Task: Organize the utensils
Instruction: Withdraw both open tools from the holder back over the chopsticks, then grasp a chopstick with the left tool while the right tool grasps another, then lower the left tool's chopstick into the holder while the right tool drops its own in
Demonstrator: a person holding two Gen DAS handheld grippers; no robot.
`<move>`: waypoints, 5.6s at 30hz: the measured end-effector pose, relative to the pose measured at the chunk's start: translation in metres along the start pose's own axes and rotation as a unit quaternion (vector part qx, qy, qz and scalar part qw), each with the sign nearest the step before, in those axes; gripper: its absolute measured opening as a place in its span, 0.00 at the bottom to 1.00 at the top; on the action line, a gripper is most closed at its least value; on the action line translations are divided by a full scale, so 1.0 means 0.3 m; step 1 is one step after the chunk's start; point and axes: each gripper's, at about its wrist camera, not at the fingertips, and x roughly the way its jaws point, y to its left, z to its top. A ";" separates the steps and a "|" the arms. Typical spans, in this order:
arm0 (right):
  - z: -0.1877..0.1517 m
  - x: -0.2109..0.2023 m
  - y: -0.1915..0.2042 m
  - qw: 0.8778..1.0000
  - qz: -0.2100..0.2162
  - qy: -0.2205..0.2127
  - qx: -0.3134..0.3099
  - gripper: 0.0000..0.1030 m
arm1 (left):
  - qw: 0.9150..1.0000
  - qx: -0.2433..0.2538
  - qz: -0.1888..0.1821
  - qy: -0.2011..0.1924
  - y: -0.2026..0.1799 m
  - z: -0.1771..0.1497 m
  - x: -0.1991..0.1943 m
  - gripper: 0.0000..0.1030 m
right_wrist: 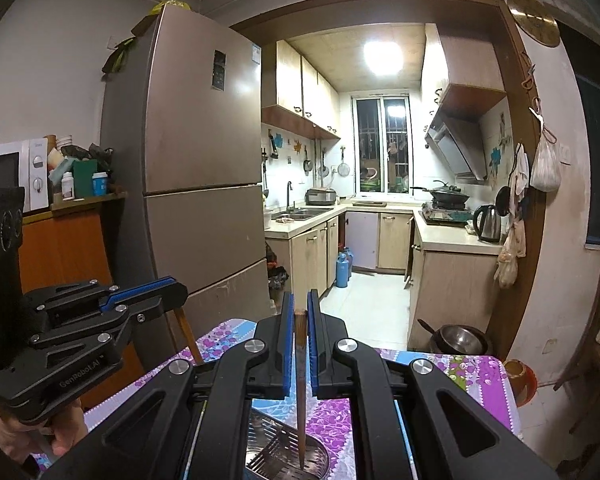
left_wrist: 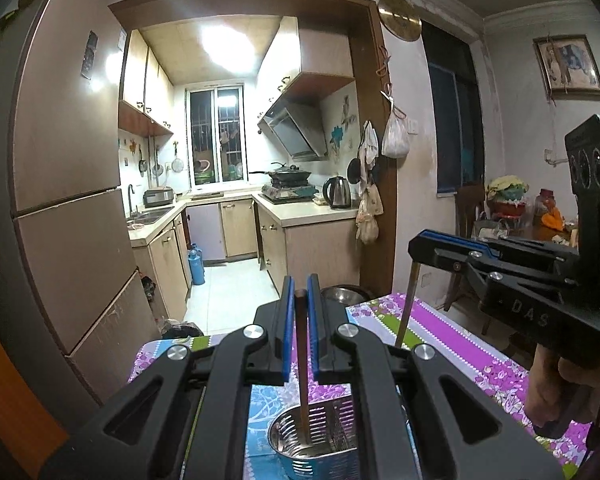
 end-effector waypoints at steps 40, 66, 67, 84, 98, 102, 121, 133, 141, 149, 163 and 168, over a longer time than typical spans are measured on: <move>-1.047 -0.824 0.586 0.985 0.032 0.164 0.033 0.23 | 0.994 -0.013 0.031 0.104 -0.053 -0.980 -0.726 0.53; -1.193 -0.951 0.573 0.989 -0.076 0.122 -0.017 0.23 | 0.995 0.034 -0.017 0.090 -0.253 -1.070 -0.740 0.53; -1.199 -0.948 0.572 0.990 -0.078 0.120 -0.018 0.23 | 0.995 0.036 -0.015 0.089 -0.253 -1.073 -0.741 0.53; -1.214 -0.933 0.554 0.990 -0.088 0.107 -0.022 0.10 | 0.996 0.004 0.064 0.064 -0.093 -1.051 -0.783 0.53; -1.142 -0.974 0.500 0.991 -0.107 0.080 -0.017 0.08 | 0.984 -0.024 0.118 0.134 0.214 -1.126 -0.705 0.29; -1.139 -0.973 0.500 0.991 -0.108 0.080 -0.019 0.08 | 0.984 -0.008 0.103 0.145 0.204 -1.138 -0.679 0.23; -1.075 -1.003 0.471 0.991 -0.121 0.059 -0.019 0.07 | 0.989 -0.005 0.092 0.115 0.193 -1.099 -0.693 0.05; -0.830 -1.040 0.430 0.993 -0.109 -0.009 -0.054 0.07 | 0.997 0.004 0.079 0.009 0.175 -0.808 -0.780 0.05; -0.640 -0.934 0.298 0.997 -0.066 -0.010 -0.030 0.07 | 0.998 0.006 0.059 -0.037 0.155 -0.613 -0.721 0.05; -0.503 -0.822 0.201 0.999 -0.036 0.008 -0.010 0.07 | 0.998 0.005 0.049 -0.045 0.141 -0.485 -0.665 0.05; -0.185 -0.670 0.165 0.999 -0.013 0.031 -0.036 0.07 | 0.999 0.023 0.020 -0.041 0.082 -0.206 -0.613 0.05; -0.064 -0.651 0.134 0.999 -0.018 0.023 -0.040 0.07 | 0.999 0.009 0.004 -0.037 0.086 -0.098 -0.575 0.05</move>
